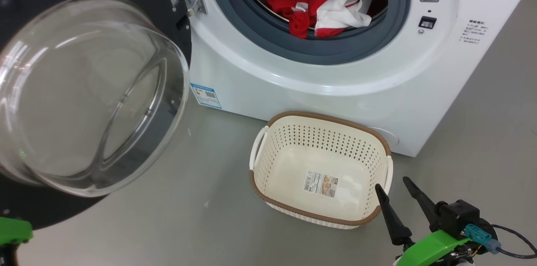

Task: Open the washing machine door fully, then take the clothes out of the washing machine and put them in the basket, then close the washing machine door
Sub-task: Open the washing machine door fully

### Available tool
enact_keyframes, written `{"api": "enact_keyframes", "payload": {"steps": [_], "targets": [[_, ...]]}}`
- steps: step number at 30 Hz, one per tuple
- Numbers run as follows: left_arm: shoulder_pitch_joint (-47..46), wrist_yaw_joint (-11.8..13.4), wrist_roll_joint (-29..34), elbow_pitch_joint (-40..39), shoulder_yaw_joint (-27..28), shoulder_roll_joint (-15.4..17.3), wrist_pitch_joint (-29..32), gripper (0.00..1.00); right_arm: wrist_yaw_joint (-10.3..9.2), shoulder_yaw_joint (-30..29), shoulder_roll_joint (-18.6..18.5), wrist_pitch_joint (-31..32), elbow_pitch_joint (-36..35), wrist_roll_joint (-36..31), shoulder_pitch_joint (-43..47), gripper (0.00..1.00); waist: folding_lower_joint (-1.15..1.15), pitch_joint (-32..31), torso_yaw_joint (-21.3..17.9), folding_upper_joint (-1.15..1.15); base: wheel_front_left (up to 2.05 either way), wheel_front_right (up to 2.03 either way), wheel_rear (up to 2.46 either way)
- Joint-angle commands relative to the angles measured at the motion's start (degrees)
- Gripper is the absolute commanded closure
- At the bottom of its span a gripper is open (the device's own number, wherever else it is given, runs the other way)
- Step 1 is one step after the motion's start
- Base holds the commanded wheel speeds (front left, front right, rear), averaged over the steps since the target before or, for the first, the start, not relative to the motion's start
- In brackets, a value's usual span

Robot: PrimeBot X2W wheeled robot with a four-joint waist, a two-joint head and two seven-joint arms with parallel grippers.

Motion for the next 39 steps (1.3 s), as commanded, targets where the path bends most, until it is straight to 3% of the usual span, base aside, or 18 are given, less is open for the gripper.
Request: {"api": "enact_keyframes", "payload": {"steps": [1,11,16,29,39], "targets": [[-2.6,-0.1,0.7,0.3,3.3,3.6,-0.3,1.0,0.28,1.4,-0.5,-0.5,-1.4,-1.0,-2.2,0.0,0.0,1.1,-0.5,0.0,0.0,0.0,0.0],[-8.4,-1.2,2.6,8.3,7.3,8.3,-0.3,1.0,0.28,0.5,-0.6,-0.5,-1.7,-2.0,-3.8,0.0,0.0,4.1,-1.0,0.0,0.0,0.0,0.0],[-10.0,-1.3,3.3,10.5,7.6,8.9,-0.3,1.0,0.28,0.2,-0.6,-0.5,-1.8,-2.3,-4.1,0.0,0.0,4.6,-0.9,0.0,0.0,0.0,0.0],[-9.5,-1.4,2.9,11.5,5.6,8.5,-0.3,1.0,0.28,0.3,-0.1,-0.5,-1.3,-2.3,-4.3,0.0,0.0,3.1,-1.1,0.0,0.0,0.0,0.0],[-4.4,-1.4,0.4,8.1,2.3,6.6,-0.3,1.0,0.28,0.3,0.0,-0.5,-1.6,-1.8,-3.0,0.0,0.0,-0.3,-1.4,0.0,0.0,0.0,0.0]]}}
